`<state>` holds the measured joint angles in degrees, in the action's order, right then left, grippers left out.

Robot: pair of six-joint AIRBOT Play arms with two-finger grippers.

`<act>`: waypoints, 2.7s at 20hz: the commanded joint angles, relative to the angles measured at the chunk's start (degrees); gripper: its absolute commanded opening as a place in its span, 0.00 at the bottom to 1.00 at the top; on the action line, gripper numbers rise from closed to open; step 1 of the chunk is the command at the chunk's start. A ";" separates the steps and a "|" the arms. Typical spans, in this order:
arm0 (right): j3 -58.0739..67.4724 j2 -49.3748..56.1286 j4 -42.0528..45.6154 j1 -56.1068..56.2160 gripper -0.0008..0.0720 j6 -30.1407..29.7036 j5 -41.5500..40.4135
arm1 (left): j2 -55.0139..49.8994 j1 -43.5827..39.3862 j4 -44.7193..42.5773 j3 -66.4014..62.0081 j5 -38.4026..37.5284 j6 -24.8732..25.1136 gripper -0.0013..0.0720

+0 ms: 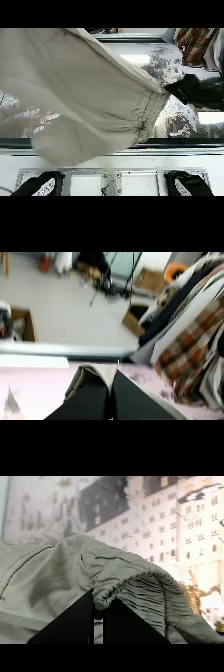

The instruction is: Fold the clothes and pants, and hang the long-sleeved shirts on hangers.

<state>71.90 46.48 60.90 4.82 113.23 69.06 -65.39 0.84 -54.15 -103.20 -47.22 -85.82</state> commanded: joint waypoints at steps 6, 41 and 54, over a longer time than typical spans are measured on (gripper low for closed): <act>0.04 31.12 0.76 -0.09 0.04 -8.17 -20.52 | -28.96 -4.66 0.33 -0.35 10.19 1.77 0.02; -26.64 12.24 16.33 7.76 0.62 -8.31 -2.67 | 12.52 -3.34 -9.25 70.64 0.59 -0.13 0.67; -34.23 14.40 -9.94 -25.53 1.00 -35.36 -5.38 | 27.89 -5.20 -9.11 57.44 -6.56 -0.13 0.02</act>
<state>42.02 56.53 62.37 -14.06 88.99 66.63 -40.05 -1.96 -63.26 -45.28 -54.13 -85.89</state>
